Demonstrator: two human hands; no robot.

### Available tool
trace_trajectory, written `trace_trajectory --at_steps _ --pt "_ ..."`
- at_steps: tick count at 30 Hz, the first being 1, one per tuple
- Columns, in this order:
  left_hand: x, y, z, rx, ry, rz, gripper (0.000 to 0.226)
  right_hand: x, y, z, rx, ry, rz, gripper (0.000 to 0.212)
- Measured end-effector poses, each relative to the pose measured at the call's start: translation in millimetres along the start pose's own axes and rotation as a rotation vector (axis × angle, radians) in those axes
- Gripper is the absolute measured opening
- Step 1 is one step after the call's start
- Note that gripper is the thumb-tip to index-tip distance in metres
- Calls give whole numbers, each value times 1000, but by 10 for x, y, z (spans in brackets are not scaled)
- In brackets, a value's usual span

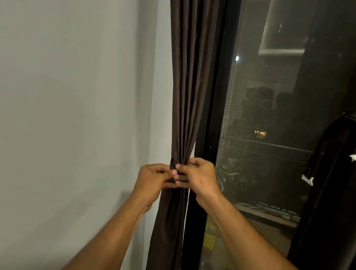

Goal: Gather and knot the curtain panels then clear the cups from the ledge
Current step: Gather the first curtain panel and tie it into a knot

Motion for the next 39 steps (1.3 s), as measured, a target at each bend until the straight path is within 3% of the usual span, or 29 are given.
trace_trajectory --at_steps 4,6,9,11,15,21,27,33,39 --pt "-20 -26 -41 35 -76 -5 10 -91 10 190 -201 565 -159 12" --pt "-28 -45 -62 49 -139 4 9 -89 12 276 -279 853 -226 16" --pt "-12 -59 -68 63 -207 39 8 -79 36 325 -283 988 -239 26" --pt "-34 -70 -82 64 -227 63 8 -71 35 311 -273 994 -212 28" --pt "-167 -101 -131 30 -149 79 14 -104 83 213 -246 696 -127 20" --pt "-347 -94 -120 -26 -62 72 14 -320 138 270 -277 553 -182 19" --pt "-382 -153 -217 12 -104 63 13 -314 177 270 -278 555 -192 18" --pt "-148 4 -177 41 -14 -44 31 -361 179 306 -295 622 -152 25" --pt "858 76 -166 141 -32 190 16 -835 243 567 -415 866 -284 29"
Point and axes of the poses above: each hand's wrist, its own y-axis away from the middle knuckle, its own x-axis out of the palm, z = x × y, the point moved 9 cm from there along -y, towards the middle knuckle, and after that the axes turned 7 degrees about y, right-handed, at the moved point
